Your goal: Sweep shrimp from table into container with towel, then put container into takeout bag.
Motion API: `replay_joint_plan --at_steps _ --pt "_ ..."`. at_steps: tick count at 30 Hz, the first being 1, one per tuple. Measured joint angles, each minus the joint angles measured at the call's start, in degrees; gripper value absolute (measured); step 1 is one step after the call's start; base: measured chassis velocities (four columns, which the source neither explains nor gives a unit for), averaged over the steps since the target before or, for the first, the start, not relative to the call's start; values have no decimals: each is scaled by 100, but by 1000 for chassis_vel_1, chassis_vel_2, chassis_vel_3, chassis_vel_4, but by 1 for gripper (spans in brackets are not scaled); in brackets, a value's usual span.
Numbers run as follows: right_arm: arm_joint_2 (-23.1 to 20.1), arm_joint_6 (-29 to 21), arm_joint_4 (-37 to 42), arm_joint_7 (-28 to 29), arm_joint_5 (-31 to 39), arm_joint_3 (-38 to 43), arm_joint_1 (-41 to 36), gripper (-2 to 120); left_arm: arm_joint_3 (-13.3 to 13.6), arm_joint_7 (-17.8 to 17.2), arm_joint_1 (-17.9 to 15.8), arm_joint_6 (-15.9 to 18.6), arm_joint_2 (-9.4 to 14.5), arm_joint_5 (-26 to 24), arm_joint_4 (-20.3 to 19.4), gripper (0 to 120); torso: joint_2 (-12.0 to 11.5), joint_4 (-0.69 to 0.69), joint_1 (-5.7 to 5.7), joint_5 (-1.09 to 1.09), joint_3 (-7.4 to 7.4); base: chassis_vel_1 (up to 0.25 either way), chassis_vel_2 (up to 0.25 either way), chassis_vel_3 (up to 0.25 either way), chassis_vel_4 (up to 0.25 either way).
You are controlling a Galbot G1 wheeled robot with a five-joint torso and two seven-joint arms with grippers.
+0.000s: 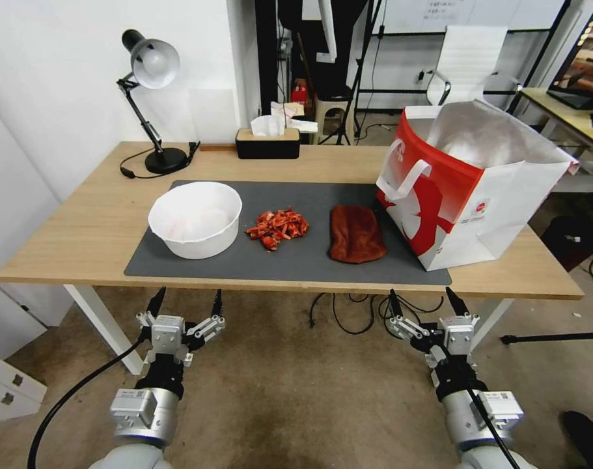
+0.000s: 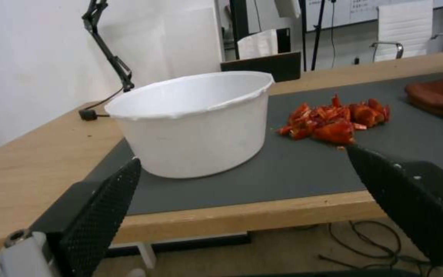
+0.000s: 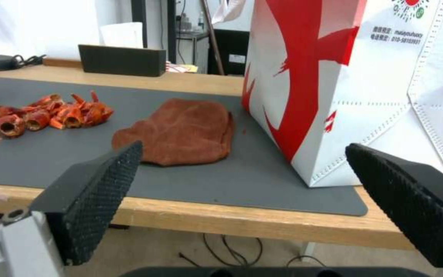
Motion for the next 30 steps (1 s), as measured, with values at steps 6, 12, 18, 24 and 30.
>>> replay_joint_plan --at_steps 6,12,18,24,30 --pt "0 0 0 0 0 0 0 100 0 0 0 0 0 0 0 100 0 0 0 0 0 0 0 0 0" --pt "0 0 0 0 0 0 0 100 0 0 0 0 0 0 0 100 0 0 0 0 0 0 0 0 0" --pt "0 0 0 0 0 0 0 100 0 0 0 0 0 0 0 100 0 0 0 0 0 0 0 0 0" --pt "-10 -156 73 -350 91 16 -28 100 -4 -437 -218 488 252 -372 -118 100 0 1 0 -1 0 0 0 0 0" --pt "-40 -542 260 -1160 300 71 -99 100 46 -1045 -519 1128 603 -952 -254 100 0 0 0 -2 0 0 0 0 0"
